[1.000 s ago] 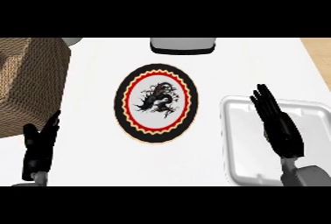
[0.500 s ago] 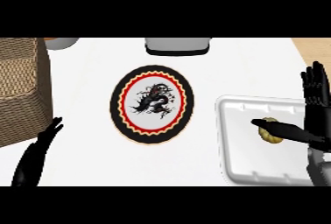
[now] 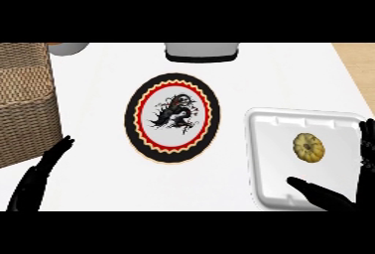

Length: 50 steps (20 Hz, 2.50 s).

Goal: Pick the squash from the tray and place it in the plate

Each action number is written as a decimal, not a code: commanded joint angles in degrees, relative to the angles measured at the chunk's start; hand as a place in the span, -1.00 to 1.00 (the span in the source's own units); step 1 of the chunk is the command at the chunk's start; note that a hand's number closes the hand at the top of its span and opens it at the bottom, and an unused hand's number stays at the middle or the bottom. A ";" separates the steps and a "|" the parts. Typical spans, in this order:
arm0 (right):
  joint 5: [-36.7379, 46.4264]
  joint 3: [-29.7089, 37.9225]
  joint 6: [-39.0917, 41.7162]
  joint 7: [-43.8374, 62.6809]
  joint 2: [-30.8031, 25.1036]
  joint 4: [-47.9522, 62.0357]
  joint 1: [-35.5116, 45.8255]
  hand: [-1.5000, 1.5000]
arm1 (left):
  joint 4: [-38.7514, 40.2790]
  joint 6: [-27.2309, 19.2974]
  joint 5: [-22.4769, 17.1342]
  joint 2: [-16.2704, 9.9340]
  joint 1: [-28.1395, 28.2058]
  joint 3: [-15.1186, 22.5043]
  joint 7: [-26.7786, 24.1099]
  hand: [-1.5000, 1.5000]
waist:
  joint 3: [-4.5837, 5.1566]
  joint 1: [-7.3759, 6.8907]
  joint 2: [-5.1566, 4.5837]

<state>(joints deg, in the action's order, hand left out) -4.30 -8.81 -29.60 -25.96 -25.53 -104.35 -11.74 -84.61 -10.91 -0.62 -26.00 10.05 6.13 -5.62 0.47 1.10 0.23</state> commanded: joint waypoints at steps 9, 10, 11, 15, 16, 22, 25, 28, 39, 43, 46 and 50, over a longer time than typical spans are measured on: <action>19.72 -1.66 3.18 33.86 -19.78 -8.95 -7.82 -1.00 | -3.84 -1.22 1.58 -0.32 -2.13 -1.37 -1.28 0.00 | -0.27 -1.23 -0.18; 20.28 -1.92 4.54 39.50 -20.31 -11.51 -6.11 -1.00 | -1.28 0.31 0.91 -0.36 -3.63 -1.70 -1.69 0.00 | -0.24 -1.09 -0.29; 19.91 -0.66 6.75 43.94 -21.70 -9.97 -2.00 -1.00 | -0.96 -0.46 1.90 0.38 -4.61 -0.97 -1.48 0.00 | -0.24 -1.66 -0.47; 19.41 -0.20 14.09 53.34 -24.83 -8.78 2.15 -1.00 | -1.00 1.47 0.79 -0.59 -5.86 -2.15 -0.28 0.00 | -0.37 -1.90 -0.42; 21.37 -3.61 15.02 56.88 -23.39 -8.29 4.76 -1.00 | 2.68 1.86 1.08 -0.21 -5.31 -2.61 -5.34 0.00 | -0.31 -2.35 -0.56; 21.49 -6.91 24.14 60.77 -22.03 -0.50 12.40 -1.00 | -2.92 2.01 1.75 -0.08 -5.73 -2.23 0.79 0.00 | -0.47 -2.25 -0.43; 23.50 -8.44 28.24 63.45 -22.42 1.36 14.16 -1.00 | -1.47 2.05 2.11 0.28 -3.90 -2.96 -1.92 0.00 | -0.44 -2.03 -0.34; 23.63 -9.02 32.02 61.55 -21.23 6.61 16.85 -1.00 | -1.46 2.44 2.22 0.70 -5.21 -3.51 -1.64 0.00 | -0.47 -1.92 -0.37; 26.15 -6.92 40.68 54.24 -15.77 16.79 20.40 -1.00 | 3.06 2.18 5.30 5.11 -6.76 -4.22 -2.75 0.00 | -0.46 -1.24 -0.27; 27.57 -6.13 41.66 53.08 -14.28 16.68 18.08 -1.00 | -0.67 4.39 4.78 3.48 -5.15 -5.76 -1.08 0.00 | -0.47 -1.23 -0.19; 30.63 -5.31 42.61 52.70 -12.04 21.99 21.17 -1.00 | -1.56 4.87 5.61 4.12 -2.66 -5.99 -3.04 0.00 | -0.48 -1.45 -0.23; 33.18 -3.93 42.19 50.56 -10.64 22.94 18.87 -1.00 | 1.75 5.64 6.36 4.64 -3.65 -7.78 -5.32 0.00 | -0.46 -1.16 -0.23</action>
<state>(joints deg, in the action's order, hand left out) 26.59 -14.19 12.49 26.87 -37.47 -83.45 8.35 -85.04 -5.65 5.63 -21.04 8.08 1.56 -7.94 0.19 -0.32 -0.11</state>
